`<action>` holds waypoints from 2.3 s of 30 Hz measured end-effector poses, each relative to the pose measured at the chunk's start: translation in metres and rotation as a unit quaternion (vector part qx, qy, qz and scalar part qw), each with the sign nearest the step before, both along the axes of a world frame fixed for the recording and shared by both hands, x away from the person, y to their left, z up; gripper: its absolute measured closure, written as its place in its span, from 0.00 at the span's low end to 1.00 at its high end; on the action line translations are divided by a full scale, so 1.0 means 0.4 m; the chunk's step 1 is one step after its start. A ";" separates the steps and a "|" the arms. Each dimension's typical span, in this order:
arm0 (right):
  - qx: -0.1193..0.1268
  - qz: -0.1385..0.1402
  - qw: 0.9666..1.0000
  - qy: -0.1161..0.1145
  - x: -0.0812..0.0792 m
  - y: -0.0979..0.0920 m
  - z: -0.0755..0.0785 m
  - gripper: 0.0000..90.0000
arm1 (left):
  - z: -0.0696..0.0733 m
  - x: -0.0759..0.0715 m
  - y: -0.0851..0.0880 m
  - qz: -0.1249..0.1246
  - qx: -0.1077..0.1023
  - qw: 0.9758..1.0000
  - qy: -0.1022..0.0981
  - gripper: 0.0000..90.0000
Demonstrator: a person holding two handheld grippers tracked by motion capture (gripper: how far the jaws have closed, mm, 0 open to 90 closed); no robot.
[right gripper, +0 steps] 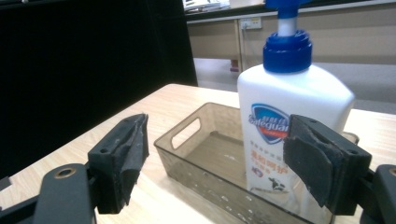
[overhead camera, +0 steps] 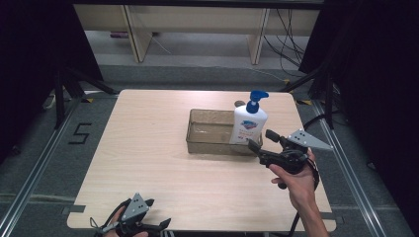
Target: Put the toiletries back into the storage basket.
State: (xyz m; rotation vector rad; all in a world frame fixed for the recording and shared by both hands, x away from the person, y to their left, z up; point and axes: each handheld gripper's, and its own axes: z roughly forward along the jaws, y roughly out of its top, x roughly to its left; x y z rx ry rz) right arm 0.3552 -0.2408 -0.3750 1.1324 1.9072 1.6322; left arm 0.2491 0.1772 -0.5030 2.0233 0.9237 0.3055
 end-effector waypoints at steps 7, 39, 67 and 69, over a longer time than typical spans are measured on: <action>0.000 0.016 1.000 0.005 -0.002 0.014 -0.008 0.20 | 0.004 0.002 0.006 -0.005 0.008 1.000 -0.001 0.17; 0.011 0.040 0.999 0.025 -0.050 0.036 -0.064 0.17 | 0.008 0.004 0.011 -0.005 0.020 1.000 -0.014 0.17; 0.006 0.050 0.998 0.040 -0.093 0.035 -0.129 0.17 | 0.006 0.001 0.006 0.003 -0.006 1.000 -0.006 0.17; 0.000 0.051 0.998 0.047 -0.100 0.034 -0.134 0.17 | 0.007 0.001 0.006 0.002 -0.004 1.000 -0.006 0.16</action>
